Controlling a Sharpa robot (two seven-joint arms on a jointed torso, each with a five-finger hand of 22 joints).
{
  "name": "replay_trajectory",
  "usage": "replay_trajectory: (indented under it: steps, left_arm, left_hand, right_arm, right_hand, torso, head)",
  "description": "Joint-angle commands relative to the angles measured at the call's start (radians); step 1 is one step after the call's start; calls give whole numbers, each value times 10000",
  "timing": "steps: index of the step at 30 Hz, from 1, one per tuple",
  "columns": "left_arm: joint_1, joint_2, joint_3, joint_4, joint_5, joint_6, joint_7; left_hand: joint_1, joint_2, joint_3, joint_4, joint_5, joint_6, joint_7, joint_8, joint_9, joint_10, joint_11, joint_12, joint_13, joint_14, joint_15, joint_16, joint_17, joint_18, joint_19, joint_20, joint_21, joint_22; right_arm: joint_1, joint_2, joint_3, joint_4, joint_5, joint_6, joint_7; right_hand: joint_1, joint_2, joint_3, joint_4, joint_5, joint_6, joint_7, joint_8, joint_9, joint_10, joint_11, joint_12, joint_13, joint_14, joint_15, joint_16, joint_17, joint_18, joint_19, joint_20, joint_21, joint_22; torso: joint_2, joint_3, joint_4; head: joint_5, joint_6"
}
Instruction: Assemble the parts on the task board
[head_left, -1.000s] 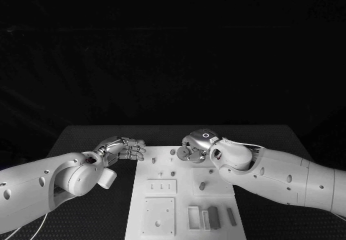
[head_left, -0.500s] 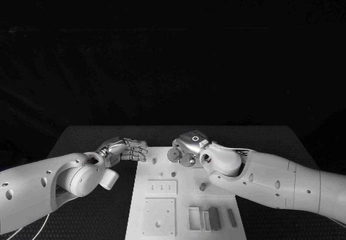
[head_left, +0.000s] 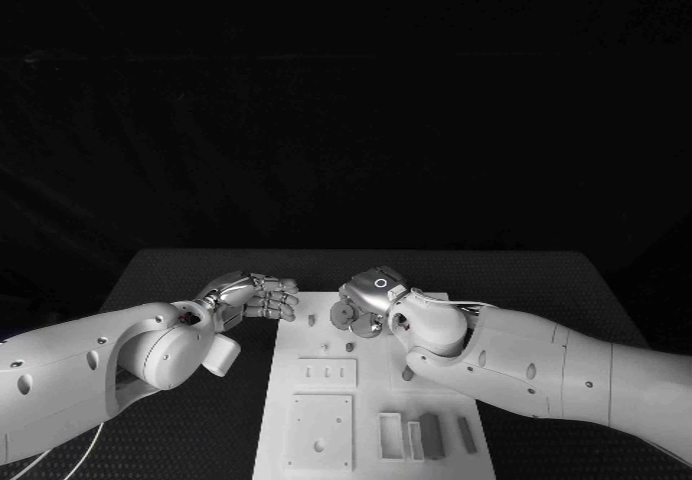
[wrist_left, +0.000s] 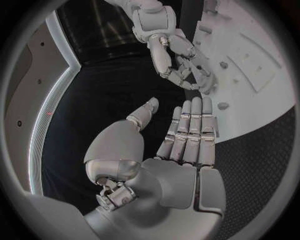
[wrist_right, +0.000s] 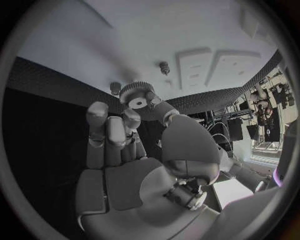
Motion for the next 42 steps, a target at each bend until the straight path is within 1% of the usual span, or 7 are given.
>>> replay_trajectory:
  steps: [1,8,14,29,32,36,42]
  left_arm:
    - [33,19,9,39,-16,-6,58]
    - [37,29,9,51,-15,12,55]
    - [37,38,8,34,-14,13,54]
    - [38,52,8,36,-13,18,58]
    - [38,52,8,43,-13,23,56]
    - [39,48,8,36,-13,26,58]
    - [41,51,8,39,-13,54,49]
  left_hand:
    - [22,-101,-28,-21,38,-40,23,-37,-16,-1,43,-57,-15,77,-22,-54,14,152,31,-17,-61,18]
    - [21,-103,-29,-19,38,-38,23,-38,-17,0,43,-60,-15,77,-22,-60,18,151,30,-17,-64,18]
    - [20,-104,-29,-18,38,-38,23,-39,-17,2,43,-63,-15,77,-21,-65,22,150,29,-16,-67,19]
    - [22,-106,-29,-18,38,-37,23,-42,-19,5,43,-71,-15,78,-20,-76,31,150,28,-16,-72,20]
    - [23,-107,-29,-18,38,-36,23,-42,-19,5,43,-72,-15,78,-20,-78,33,150,28,-16,-73,21]
    - [23,-108,-29,-17,38,-36,23,-43,-20,6,43,-75,-15,79,-20,-81,37,149,28,-16,-75,21]
    - [22,-113,-31,-17,38,-36,23,-44,-20,7,44,-78,-15,78,-20,-86,40,149,27,-15,-77,21]
  right_arm:
    - [-48,110,-1,-190,-4,37,101]
    - [-104,224,-2,-375,-10,59,123]
    - [-147,306,-3,-477,-10,41,159]
    - [-198,534,-18,-885,-4,19,164]
    - [-199,541,-20,-926,-4,20,143]
    - [-202,552,-20,-953,-16,-17,134]
    - [-210,595,-20,-924,-23,-165,120]
  right_hand:
    - [-17,-86,-8,61,37,201,202,-14,12,-5,-12,-53,-18,45,-12,-54,-7,614,49,7,-10,136]
    - [-13,-94,-6,71,37,175,208,-31,1,-3,-8,-53,-26,51,-9,-52,-1,614,54,7,-13,136]
    - [4,-95,1,68,37,163,211,-40,-5,-1,-5,-52,-32,54,-6,-51,1,614,57,6,-14,137]
    - [30,-99,7,61,37,141,218,-55,-15,1,2,-50,-41,54,0,-53,-3,614,62,4,-17,139]
    - [30,-100,6,62,37,135,220,-59,-18,1,3,-50,-42,52,1,-55,-7,614,63,5,-18,139]
    - [34,-100,7,62,37,131,222,-62,-20,2,5,-49,-44,48,3,-58,-15,614,64,5,-18,140]
    - [47,-101,10,56,37,125,224,-66,-23,2,8,-49,-48,53,5,-56,-6,614,65,4,-20,140]
  torso:
    - [1,13,-6]
    - [1,20,-22]
    - [-1,27,-36]
    - [0,16,-21]
    - [0,13,-20]
    - [-5,20,-30]
    - [-5,20,-28]
  head:
    - [17,-24]
    - [53,-37]
    - [69,-19]
    - [76,-21]
    - [83,-33]
    - [90,-59]
    - [85,-39]
